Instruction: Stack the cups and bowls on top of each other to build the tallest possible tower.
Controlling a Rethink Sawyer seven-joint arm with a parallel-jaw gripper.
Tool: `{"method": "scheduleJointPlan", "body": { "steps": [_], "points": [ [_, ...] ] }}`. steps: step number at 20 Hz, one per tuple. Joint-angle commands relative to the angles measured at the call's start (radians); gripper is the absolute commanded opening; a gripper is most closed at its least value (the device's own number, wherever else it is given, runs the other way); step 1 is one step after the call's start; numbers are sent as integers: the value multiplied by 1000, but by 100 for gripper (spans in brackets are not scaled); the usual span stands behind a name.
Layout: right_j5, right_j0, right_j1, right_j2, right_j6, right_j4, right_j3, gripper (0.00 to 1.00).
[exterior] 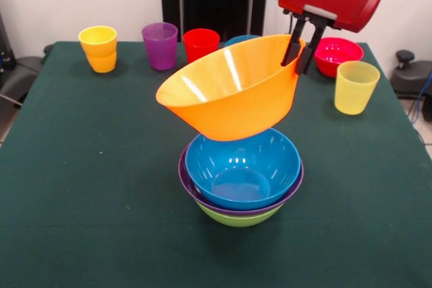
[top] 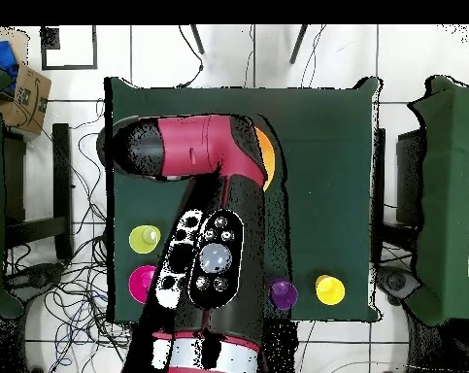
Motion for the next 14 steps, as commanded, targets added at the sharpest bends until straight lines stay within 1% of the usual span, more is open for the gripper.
{"method": "scheduleJointPlan", "body": {
  "steps": [1,4,7,14],
  "points": [
    [30,-11,49,69,-46,-64,-12,0],
    [33,-30,50,79,-71,-62,-22,0],
    [55,-37,50,81,-83,-60,-41,0],
    [67,-51,60,92,-100,-59,-67,0]
  ]
}}
